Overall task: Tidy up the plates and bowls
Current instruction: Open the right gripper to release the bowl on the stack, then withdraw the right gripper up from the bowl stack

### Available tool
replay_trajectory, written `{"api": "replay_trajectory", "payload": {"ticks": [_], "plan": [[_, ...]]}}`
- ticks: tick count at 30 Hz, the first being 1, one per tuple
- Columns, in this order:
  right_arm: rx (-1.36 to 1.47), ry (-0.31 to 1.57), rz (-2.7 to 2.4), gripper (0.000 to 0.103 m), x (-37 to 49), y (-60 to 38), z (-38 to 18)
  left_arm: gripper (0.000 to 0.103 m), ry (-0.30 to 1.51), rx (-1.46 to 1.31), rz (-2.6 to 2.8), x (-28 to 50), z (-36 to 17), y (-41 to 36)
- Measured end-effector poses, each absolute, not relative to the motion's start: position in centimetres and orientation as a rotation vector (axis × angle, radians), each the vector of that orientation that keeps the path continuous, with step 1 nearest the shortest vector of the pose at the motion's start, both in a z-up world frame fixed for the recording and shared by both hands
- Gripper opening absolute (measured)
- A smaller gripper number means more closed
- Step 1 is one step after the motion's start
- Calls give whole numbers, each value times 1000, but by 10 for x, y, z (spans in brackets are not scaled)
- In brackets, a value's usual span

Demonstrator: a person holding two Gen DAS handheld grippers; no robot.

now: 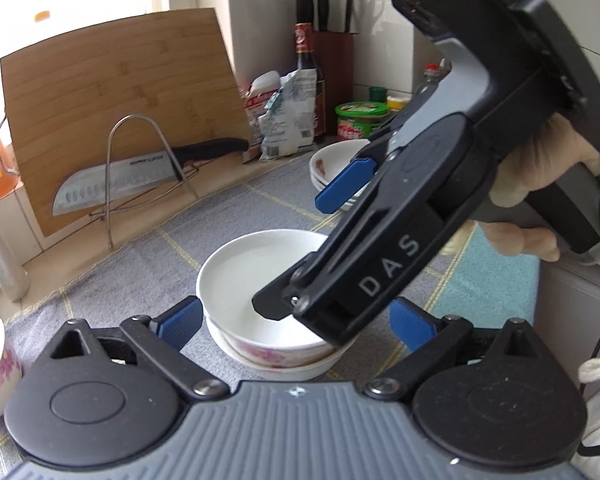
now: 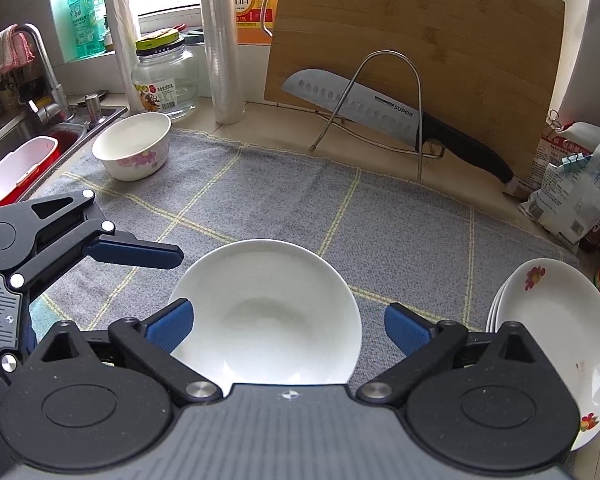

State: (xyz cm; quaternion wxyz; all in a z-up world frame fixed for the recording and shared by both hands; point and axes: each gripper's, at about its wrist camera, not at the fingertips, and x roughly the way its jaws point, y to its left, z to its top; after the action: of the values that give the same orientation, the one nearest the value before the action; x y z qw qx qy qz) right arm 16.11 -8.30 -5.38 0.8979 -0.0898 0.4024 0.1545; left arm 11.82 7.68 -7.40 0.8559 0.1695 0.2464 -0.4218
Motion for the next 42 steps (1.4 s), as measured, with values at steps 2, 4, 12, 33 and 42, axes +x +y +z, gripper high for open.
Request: {"api": "replay_trajectory", "payload": {"ticks": [2,4,12,33,42], "plan": [[-164,827,293,103,159,-90,-51,100,514,354,-908,117,-74,76],[-137,820,260,103,156,-98,-49,100,511,349,-926,118,-74,76],[-39,790,170,103,145,-117,-44,101,505,372,-928,122,-77,77],[-13,779,151,103,129,-98,-47,102,552,279,-728,126,-84,129],[-79,732,383,103,145,-69,-44,102,642,198,-389,123,-84,163]]}}
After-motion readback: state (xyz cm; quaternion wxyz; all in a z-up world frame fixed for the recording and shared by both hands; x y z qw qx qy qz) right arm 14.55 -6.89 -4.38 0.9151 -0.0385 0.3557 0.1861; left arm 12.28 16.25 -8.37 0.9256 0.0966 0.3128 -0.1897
